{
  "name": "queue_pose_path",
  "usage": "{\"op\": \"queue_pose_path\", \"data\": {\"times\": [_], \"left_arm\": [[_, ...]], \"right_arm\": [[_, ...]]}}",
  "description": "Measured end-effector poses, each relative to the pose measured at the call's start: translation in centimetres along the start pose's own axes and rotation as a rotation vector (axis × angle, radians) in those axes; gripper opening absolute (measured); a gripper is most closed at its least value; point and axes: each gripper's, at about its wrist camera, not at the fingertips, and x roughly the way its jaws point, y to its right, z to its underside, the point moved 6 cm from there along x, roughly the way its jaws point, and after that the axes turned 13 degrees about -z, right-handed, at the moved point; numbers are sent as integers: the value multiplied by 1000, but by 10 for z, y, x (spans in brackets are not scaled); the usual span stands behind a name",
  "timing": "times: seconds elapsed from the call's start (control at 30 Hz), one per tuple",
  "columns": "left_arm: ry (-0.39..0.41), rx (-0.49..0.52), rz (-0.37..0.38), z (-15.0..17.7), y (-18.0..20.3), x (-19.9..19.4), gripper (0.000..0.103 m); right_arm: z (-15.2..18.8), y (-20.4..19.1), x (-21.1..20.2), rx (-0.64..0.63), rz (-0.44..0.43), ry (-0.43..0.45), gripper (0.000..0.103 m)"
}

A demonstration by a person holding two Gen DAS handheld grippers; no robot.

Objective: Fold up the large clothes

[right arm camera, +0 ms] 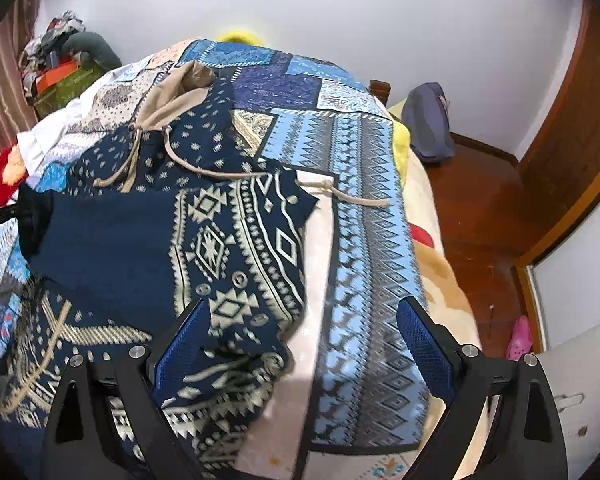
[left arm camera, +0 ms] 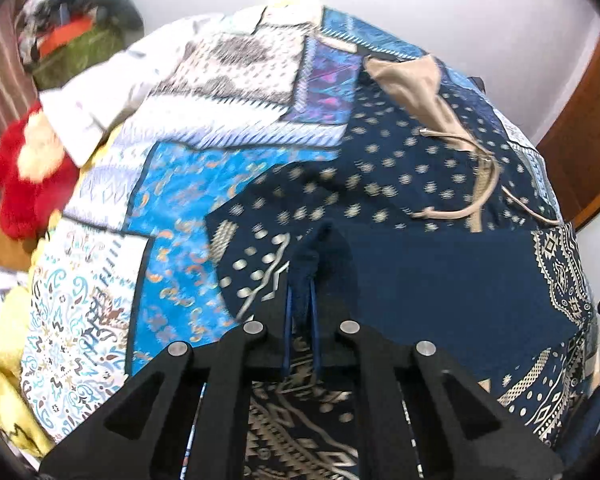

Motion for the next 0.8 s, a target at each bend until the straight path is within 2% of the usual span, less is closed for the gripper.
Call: {"op": "queue_pose_path", "data": {"times": [0.13,0.2,0.3,0.4,0.47,0.57,0.63,0.73,0.8], "left_arm": [[-59,43,-111,23,-14,24,9],[-81,71,-183,39,-23,40,9],[-140,98,-239,59,-37,60,9],[-185,103,-264,75,-53,69,9],[-192,88,-236,80,-59,63,12],[-168,60,-175,74,-64,40,33],[-114,45,-144,64,-61,21,64],[-34,29,-87,47,-45,-1,83],[-15,46,-62,39,-29,-2,86]], "right_arm": [[-2,-9,17,17,-37,-19,94],[1,-11,31,14,-28,-59,94],[11,-12,50,-5,-10,-118,94],[16,-8,54,4,-23,-136,94],[16,-4,49,19,-17,-141,94],[12,0,31,32,-13,-112,94],[8,0,20,29,-13,-93,94],[3,-7,3,26,-24,-53,94],[2,-15,-4,34,-62,-38,94]]}}
